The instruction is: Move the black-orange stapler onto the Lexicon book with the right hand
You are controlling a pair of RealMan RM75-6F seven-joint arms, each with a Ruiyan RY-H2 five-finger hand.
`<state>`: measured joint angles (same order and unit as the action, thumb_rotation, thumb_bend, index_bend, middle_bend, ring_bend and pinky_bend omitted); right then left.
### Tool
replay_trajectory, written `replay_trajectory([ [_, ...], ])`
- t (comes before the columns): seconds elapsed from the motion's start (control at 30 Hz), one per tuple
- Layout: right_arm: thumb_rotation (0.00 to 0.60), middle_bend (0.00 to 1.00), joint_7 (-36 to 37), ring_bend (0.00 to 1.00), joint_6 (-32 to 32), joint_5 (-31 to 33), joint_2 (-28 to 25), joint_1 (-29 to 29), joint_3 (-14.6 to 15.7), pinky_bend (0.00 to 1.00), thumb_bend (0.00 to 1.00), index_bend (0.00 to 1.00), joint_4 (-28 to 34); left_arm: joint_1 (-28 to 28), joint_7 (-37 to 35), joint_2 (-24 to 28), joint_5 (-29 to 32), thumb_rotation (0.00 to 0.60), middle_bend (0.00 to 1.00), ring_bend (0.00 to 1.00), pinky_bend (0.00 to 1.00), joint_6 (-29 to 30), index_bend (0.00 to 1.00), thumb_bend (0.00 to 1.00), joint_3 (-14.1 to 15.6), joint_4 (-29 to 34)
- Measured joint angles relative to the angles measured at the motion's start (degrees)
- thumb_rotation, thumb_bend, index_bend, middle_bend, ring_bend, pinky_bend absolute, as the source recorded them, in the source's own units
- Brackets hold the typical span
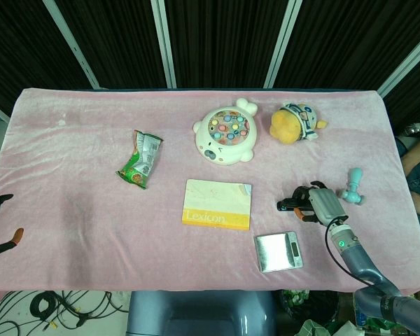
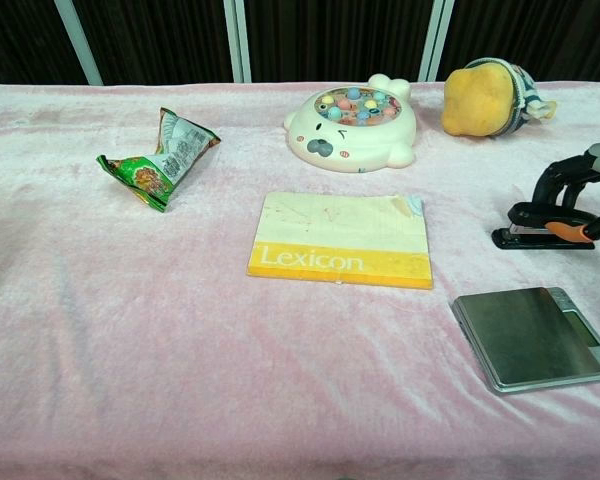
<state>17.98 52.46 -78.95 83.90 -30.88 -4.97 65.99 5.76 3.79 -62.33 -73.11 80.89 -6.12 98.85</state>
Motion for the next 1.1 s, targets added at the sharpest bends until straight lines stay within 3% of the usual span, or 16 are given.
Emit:
replay_trajectory([
  [1.1, 0.600, 0.50, -0.6, 0.45, 0.5, 0.2, -0.2, 0.2, -0.2, 0.16, 0.41, 0.56, 0.5, 0.0, 0.1, 0.1, 0.1, 0.600, 0.03, 0.00, 0.01, -0.1, 0.20, 0.31, 0.0, 0.1],
])
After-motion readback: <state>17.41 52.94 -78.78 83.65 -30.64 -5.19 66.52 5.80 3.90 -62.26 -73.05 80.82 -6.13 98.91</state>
